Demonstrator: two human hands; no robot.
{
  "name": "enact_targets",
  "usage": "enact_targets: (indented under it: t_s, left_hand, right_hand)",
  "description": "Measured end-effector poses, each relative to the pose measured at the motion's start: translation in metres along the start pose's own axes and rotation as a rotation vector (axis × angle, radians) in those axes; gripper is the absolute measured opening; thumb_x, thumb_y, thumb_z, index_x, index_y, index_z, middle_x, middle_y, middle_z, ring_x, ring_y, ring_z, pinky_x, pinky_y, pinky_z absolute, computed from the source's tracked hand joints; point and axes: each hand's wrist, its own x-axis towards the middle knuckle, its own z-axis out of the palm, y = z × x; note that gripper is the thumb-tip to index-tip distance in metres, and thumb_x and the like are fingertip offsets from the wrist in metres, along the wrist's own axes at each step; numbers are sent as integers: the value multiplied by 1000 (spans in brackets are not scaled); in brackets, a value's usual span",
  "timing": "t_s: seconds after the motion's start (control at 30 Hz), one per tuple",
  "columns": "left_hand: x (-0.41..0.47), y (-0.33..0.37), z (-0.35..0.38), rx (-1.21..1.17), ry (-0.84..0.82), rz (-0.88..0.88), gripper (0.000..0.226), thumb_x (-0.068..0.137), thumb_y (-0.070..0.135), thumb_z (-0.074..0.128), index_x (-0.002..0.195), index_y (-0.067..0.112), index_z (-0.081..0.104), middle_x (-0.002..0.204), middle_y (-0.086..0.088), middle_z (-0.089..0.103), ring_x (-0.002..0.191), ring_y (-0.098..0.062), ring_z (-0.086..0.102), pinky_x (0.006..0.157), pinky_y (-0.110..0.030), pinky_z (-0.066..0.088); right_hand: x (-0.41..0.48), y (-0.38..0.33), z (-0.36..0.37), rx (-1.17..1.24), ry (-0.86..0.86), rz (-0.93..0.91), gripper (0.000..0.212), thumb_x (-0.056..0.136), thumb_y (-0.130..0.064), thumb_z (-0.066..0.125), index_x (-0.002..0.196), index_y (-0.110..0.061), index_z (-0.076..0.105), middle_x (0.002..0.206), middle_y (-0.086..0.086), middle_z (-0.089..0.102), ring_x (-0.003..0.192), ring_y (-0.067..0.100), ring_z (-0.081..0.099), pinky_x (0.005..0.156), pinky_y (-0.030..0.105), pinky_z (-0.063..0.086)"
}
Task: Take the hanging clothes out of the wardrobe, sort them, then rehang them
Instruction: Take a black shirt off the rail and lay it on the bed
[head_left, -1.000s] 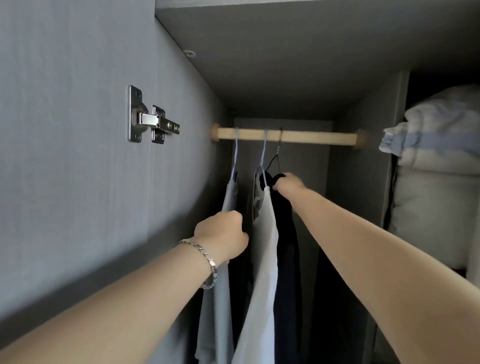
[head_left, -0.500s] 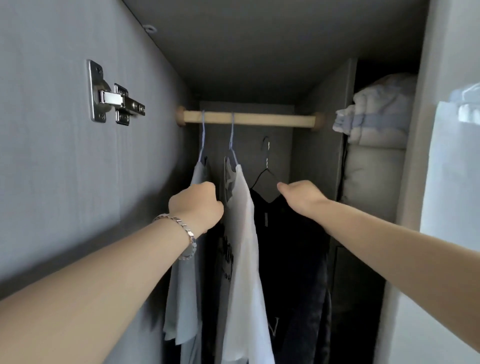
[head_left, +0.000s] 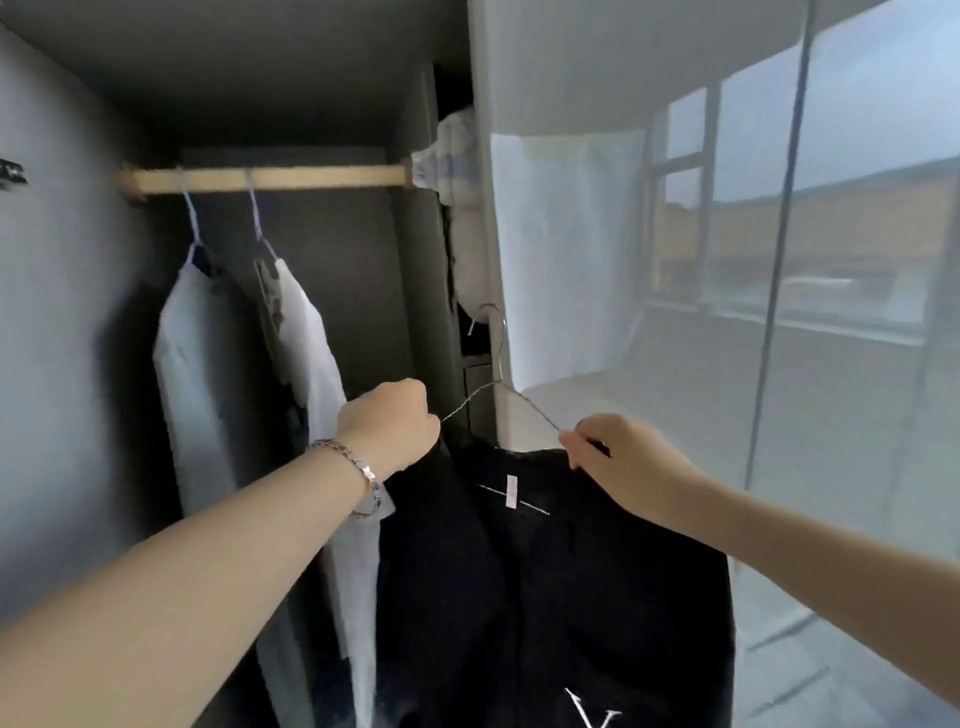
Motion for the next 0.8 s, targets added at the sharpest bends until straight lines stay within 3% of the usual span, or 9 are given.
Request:
enact_targets:
  t_s: [0.1,0.17,0.27,0.37,0.47,0.57,0.7,0.8]
  left_hand:
    - [-29,53,33,-11,-112,74,22,94,23,37,99,16,57,84,-2,69,74,-19,69,67,-28,49]
    - [-52,93,56,-27,-179,114,23,95,25,36,100,18,57,84,-1,69,74,-18,70,62,-26,45]
    - [-93,154,89,-64,-277,214,21,91,21,38,99,19,58,80,0,70,73,-17,69,60,-23,43]
    - [-136,215,119,-104,-341,366,18,89,20,40,97,19,57,80,1,65,79,-19,65,54,-23,34]
    - [-181,273,146,-148,-404,519,18,88,21,40,96,21,56,82,2,64,80,-19,64,58,-25,36]
    - [-221,326,173,-188,-487,664,20,88,21,40,100,22,55,86,3,64,82,-19,64,65,-26,39]
    - [-273,385,197,-211,-580,883,27,87,20,41,110,21,53,96,-1,64,88,-22,60,65,-27,39]
    - [-312,420,203,-249,-620,1056,28,86,18,42,111,21,53,96,-2,66,87,-22,56,69,-28,39]
  right_hand:
    - [-69,50,-30,13,-5,96,28,97,-28,40,76,-25,57,79,1,65,71,23,59,67,34,47]
    - [-118,80,-48,22,5,164,23,98,-22,39,86,-26,58,92,-1,67,84,20,60,76,30,48]
    - [-191,117,-74,-2,77,301,23,99,-18,36,89,-23,56,80,-8,59,69,7,51,59,10,37]
    - [-260,144,-94,-12,204,438,23,98,-16,38,84,-20,56,70,-14,51,66,7,48,57,9,37]
    - [-327,165,-108,-12,347,615,25,97,-18,43,77,-20,57,64,-11,46,58,3,44,53,7,35]
    - [-390,176,-116,-50,473,785,29,96,-22,47,71,-14,60,58,-7,40,51,5,41,49,13,31]
    - [-470,173,-116,-211,604,899,40,92,-29,53,54,-26,43,64,-8,43,61,9,44,63,25,32]
    - [-521,153,-109,-278,712,1031,43,88,-29,61,51,-27,38,61,-9,42,58,6,42,61,26,34]
